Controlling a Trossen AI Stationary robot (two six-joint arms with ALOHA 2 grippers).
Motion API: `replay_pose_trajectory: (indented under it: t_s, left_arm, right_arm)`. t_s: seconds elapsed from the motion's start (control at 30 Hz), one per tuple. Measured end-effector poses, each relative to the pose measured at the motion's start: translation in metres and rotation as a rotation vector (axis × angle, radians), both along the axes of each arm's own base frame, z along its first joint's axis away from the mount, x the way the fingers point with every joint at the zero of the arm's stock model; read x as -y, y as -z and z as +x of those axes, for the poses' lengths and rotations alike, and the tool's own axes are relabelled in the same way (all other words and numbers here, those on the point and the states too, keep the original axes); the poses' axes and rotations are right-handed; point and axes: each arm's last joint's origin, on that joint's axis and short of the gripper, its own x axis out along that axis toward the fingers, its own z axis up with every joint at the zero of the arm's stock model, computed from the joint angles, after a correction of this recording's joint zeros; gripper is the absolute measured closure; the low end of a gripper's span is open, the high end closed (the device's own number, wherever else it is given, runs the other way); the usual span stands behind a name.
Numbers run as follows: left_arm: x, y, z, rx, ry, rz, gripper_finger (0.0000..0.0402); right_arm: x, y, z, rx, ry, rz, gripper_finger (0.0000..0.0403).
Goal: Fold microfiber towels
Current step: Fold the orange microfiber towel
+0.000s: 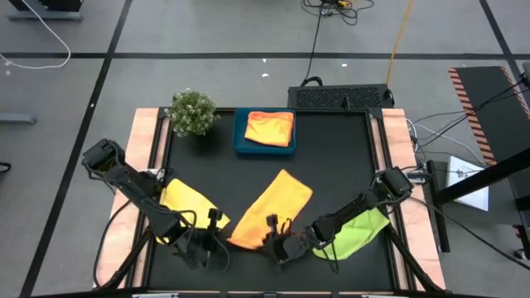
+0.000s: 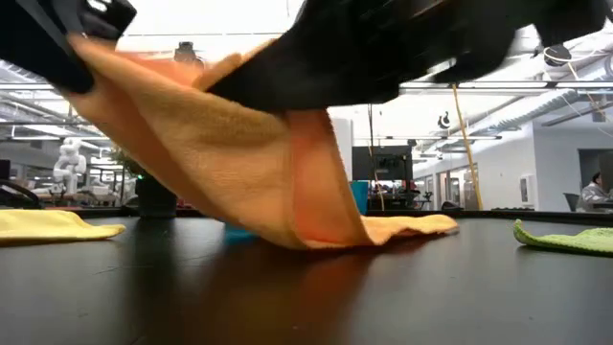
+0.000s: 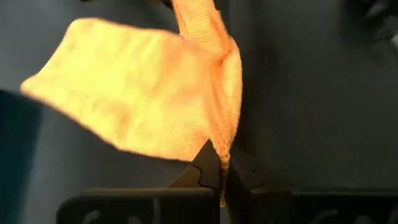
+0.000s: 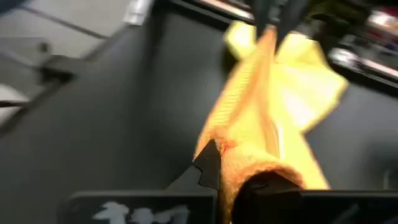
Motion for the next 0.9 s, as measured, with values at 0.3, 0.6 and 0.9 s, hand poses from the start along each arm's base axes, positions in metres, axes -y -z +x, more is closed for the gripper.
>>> replay_pose_trajectory:
  t_s: [0.3, 0.6, 0.9]
  left_arm:
    - [0.032, 0.006, 0.022, -0.038, 0.128, -0.088, 0.0400]
    - [0.060, -0.006, 0.045, -0.118, 0.186, 0.011, 0.0398]
    - [0.031, -0.024, 0.059, -0.135, 0.103, 0.128, 0.0396]
  right_arm:
    - [-0.038, -0.008, -0.027, 0.020, -0.032, -0.038, 0.0403]
    - [-0.056, -0.037, -0.053, 0.102, 0.086, -0.071, 0.0403]
    - [-0.039, -0.019, -0.059, 0.030, 0.253, -0.073, 0.0403]
